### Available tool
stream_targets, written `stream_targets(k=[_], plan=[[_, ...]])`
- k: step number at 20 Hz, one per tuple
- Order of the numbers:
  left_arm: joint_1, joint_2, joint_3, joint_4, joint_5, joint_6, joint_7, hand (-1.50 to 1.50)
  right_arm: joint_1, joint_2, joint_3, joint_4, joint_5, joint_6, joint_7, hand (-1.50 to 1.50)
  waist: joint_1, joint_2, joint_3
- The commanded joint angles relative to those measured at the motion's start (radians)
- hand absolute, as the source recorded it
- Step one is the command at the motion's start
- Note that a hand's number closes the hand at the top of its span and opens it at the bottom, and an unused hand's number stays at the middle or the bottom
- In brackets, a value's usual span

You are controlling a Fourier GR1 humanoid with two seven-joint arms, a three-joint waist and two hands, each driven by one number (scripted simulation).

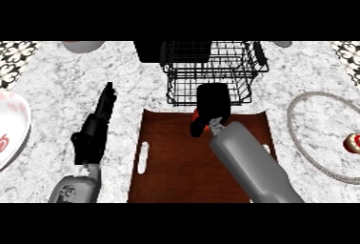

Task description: Pick the tomato from the tray and place it in the tiered basket

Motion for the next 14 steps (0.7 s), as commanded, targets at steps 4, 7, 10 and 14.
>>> stream_targets(k=[4,7,10,14], plan=[[0.016,0.004,-0.009,-0.005,-0.005,-0.008,-0.024,0.00,-0.193,0.000,0.111,-0.266,-0.118,0.154,0.511,1.50,0.031,0.002,0.001],[0.012,-0.006,-0.005,0.017,-0.011,0.007,-0.026,0.00,-0.275,0.000,0.098,-0.377,-0.194,0.241,0.624,1.50,0.011,0.002,0.001],[0.022,-0.006,-0.017,0.005,-0.001,-0.012,-0.038,0.00,-0.396,-0.001,0.075,-0.383,-0.247,0.264,0.711,1.50,0.024,0.002,0.000],[-0.033,0.012,0.002,-0.020,-0.008,-0.007,0.024,0.00,-0.492,-0.001,0.009,-0.366,-0.294,0.276,0.749,1.50,0.018,0.007,0.001]])
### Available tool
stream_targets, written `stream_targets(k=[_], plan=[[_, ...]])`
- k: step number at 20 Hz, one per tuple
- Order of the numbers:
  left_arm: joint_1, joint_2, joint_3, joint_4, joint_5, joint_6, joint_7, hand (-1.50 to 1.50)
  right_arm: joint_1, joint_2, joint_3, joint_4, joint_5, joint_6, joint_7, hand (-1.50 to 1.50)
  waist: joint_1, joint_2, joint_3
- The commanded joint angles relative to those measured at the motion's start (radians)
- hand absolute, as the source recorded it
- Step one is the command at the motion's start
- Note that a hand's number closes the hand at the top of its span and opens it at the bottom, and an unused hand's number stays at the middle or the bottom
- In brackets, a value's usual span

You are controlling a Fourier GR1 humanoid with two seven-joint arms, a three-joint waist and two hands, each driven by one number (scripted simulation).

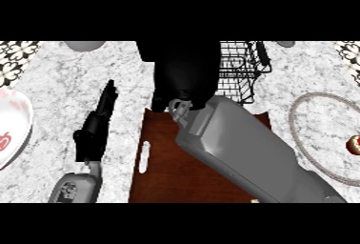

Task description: Pick the tomato from the tray and place it in the tiered basket

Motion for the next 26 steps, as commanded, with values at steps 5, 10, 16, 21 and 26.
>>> stream_targets(k=[5,10,16,21,26], plan=[[0.005,-0.011,-0.003,0.022,-0.005,0.006,-0.039,0.00,-0.226,0.019,-0.152,0.021,-0.155,0.008,0.310,1.50,0.008,0.010,0.000],[0.049,0.020,0.000,-0.029,0.011,-0.028,-0.047,0.00,-0.247,0.019,-0.125,0.192,-0.127,-0.086,0.258,1.50,0.018,0.017,0.000],[-0.020,-0.005,0.023,0.015,0.012,0.002,-0.024,0.00,-0.312,0.008,-0.240,0.329,-0.024,-0.078,0.152,1.50,-0.008,0.022,0.001],[0.040,0.023,0.013,-0.073,0.018,-0.026,0.004,0.00,-0.301,-0.023,-0.277,0.480,0.042,-0.150,0.013,1.50,0.004,0.022,0.002],[0.015,-0.034,-0.013,0.014,-0.028,0.030,-0.039,0.00,-0.273,-0.054,-0.291,0.503,0.097,-0.177,-0.057,1.50,-0.012,0.021,0.002]])
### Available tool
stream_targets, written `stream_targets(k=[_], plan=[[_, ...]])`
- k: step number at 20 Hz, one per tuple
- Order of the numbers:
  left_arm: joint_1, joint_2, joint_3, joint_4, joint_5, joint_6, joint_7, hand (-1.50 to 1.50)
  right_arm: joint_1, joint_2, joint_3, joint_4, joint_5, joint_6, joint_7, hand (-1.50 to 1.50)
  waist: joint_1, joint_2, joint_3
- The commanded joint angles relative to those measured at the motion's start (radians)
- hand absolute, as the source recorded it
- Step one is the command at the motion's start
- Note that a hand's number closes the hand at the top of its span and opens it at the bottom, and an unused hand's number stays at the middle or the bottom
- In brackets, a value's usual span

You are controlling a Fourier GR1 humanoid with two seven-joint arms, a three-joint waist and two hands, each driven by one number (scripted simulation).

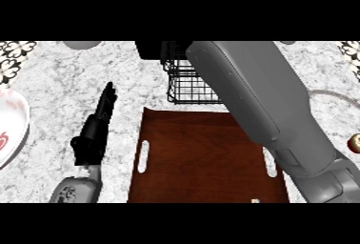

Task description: Pick the tomato from the tray and place it in the tiered basket

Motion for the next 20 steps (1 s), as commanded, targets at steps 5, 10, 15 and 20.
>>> stream_targets(k=[5,10,15,20], plan=[[0.005,0.013,0.012,-0.015,0.016,-0.021,0.009,0.00,0.062,0.018,-0.172,0.034,-0.004,-0.224,0.114,-1.50,0.000,0.002,0.001],[-0.011,0.019,0.024,-0.019,0.012,-0.016,0.034,0.00,0.114,0.025,-0.232,0.057,-0.044,-0.311,-0.019,-1.50,-0.002,0.002,0.001],[-0.010,0.037,0.050,-0.026,0.031,-0.029,0.055,0.00,0.122,0.021,-0.259,-0.074,-0.049,-0.411,0.009,-1.50,-0.019,-0.007,0.001],[0.023,-0.021,-0.010,-0.055,-0.014,0.019,0.053,0.00,0.199,0.001,-0.293,-0.191,0.015,-0.513,0.084,-1.50,-0.032,-0.013,0.002]])
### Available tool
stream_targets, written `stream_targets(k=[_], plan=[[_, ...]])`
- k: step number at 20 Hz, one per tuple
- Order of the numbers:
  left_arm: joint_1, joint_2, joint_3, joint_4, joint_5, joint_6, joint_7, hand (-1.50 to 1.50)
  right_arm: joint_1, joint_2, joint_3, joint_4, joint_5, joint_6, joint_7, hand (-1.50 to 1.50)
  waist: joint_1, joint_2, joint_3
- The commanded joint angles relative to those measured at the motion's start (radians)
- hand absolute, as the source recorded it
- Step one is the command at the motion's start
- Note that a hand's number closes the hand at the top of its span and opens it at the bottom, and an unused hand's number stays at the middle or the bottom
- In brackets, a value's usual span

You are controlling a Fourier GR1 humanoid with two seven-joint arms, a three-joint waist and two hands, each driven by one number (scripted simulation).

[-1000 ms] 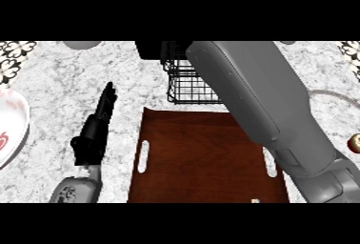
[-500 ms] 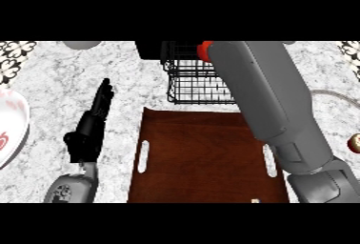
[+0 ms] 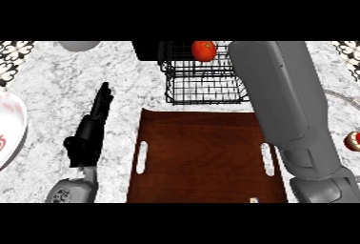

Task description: Pick the tomato from the tray and place it in the tiered basket

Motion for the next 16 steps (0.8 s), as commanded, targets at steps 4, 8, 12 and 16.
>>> stream_targets(k=[4,8,12,16], plan=[[0.033,-0.003,0.006,-0.022,0.000,0.012,-0.006,0.00,0.182,-0.052,-0.101,-0.288,-0.002,-0.060,0.106,-1.50,-0.042,-0.013,0.002],[0.036,-0.004,0.014,-0.007,-0.007,0.025,-0.004,0.00,0.334,-0.034,-0.148,-0.546,-0.062,-0.020,0.106,-1.50,-0.058,-0.016,0.002],[0.022,-0.009,0.031,-0.008,-0.014,0.050,0.023,0.00,0.529,-0.068,-0.181,-0.831,-0.156,0.122,0.080,-1.50,-0.086,-0.022,0.002],[0.047,0.013,0.045,-0.003,0.000,0.028,-0.014,0.00,0.776,-0.055,-0.217,-1.109,-0.283,0.203,0.034,-1.50,-0.080,-0.018,0.002]])
